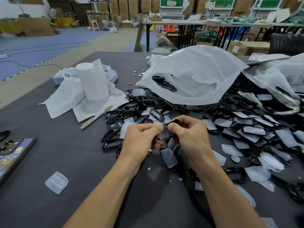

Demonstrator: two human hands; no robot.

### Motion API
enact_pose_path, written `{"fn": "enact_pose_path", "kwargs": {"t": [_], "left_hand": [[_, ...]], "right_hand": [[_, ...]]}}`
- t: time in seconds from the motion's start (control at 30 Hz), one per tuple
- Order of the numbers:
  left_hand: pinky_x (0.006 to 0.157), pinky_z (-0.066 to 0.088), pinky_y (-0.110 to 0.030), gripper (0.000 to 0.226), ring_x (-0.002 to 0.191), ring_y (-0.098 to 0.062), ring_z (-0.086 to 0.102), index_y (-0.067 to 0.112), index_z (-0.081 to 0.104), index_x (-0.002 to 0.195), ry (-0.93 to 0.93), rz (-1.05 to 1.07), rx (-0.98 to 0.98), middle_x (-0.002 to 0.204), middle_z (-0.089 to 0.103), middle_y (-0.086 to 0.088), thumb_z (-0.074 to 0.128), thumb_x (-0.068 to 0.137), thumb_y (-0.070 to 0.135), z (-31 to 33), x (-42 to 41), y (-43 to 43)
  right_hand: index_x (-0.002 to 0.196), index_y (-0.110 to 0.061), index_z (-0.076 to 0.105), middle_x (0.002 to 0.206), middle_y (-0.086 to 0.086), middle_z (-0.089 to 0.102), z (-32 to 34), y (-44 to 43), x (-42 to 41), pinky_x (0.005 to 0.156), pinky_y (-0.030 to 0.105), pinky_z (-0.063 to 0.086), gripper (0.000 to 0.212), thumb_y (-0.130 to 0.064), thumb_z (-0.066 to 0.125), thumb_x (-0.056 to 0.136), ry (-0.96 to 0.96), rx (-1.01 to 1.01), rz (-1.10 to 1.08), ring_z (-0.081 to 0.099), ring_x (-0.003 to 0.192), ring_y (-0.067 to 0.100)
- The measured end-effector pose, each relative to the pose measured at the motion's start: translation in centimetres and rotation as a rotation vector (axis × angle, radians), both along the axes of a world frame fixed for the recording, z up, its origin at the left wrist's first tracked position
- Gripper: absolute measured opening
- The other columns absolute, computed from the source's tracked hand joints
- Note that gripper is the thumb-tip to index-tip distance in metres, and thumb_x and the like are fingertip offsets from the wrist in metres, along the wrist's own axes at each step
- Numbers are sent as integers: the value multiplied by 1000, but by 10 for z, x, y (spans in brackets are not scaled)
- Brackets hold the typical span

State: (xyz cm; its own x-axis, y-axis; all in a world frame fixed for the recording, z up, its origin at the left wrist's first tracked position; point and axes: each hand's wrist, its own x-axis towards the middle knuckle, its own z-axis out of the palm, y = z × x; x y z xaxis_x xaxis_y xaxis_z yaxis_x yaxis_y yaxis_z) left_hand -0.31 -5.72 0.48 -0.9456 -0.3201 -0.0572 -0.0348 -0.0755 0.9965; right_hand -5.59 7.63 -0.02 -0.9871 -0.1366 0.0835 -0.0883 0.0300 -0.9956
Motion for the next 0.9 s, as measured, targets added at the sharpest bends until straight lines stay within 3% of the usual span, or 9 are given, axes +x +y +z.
{"fn": "enact_pose_path", "kwargs": {"t": [0.17, 0.23, 0.37, 0.43, 0.57, 0.63, 0.9], "left_hand": [[54, 54, -19, 22, 55, -11, 67, 11, 83, 77, 33, 35, -16, 65, 73, -2, 71, 94, 8, -3, 0, 1], [53, 53, -20, 21, 53, -13, 67, 12, 84, 79, 41, 65, -57, 64, 73, -3, 71, 95, 8, -3, -1, 1], [55, 53, -25, 22, 52, -15, 66, 16, 84, 76, 56, 112, -123, 62, 72, -4, 71, 93, 9, -4, -2, -1], [57, 53, -28, 21, 54, -16, 67, 15, 84, 77, 43, 108, -99, 65, 73, -6, 72, 93, 11, -3, -2, -2], [55, 56, -27, 25, 58, -19, 69, 9, 83, 82, -9, 70, 33, 76, 77, -12, 67, 99, 19, 1, -1, -1], [53, 55, -25, 24, 57, -20, 68, 7, 83, 82, -36, 38, 84, 74, 75, -14, 63, 95, 12, 3, 0, -2], [54, 55, -22, 33, 59, -16, 69, 17, 79, 64, -94, -89, 12, 73, 76, -11, 61, 89, 2, 5, 1, -3]], "right_hand": [[72, -16, 73, 67, 6, 75, 1, -1, 3, 54, 26, 50, 6, -15, 70, 76, 4, -11, 32, 75, 61, 30], [75, -17, 75, 70, 7, 76, 1, -2, 4, 56, 29, 52, 6, -15, 70, 77, 3, -14, 45, 76, 64, 31], [91, -25, 80, 69, 2, 72, 3, -1, 5, 51, 25, 50, 24, -11, 68, 74, -14, -34, 90, 65, 54, 14], [95, -27, 80, 68, 6, 67, 5, 1, 5, 49, 25, 49, 32, -5, 67, 76, -39, -56, 90, 60, 51, 16], [92, -25, 81, 73, 8, 73, 6, 2, 4, 48, 25, 47, 29, 0, 67, 83, -53, -41, 27, 58, 50, 17], [88, -25, 80, 69, 4, 72, 7, 2, 4, 48, 22, 46, 27, -1, 68, 82, -47, -37, 2, 59, 51, 14], [81, -28, 80, 62, -3, 68, 8, 3, 4, 52, 19, 46, 31, 0, 68, 83, -20, -53, -24, 59, 51, 13]]}}
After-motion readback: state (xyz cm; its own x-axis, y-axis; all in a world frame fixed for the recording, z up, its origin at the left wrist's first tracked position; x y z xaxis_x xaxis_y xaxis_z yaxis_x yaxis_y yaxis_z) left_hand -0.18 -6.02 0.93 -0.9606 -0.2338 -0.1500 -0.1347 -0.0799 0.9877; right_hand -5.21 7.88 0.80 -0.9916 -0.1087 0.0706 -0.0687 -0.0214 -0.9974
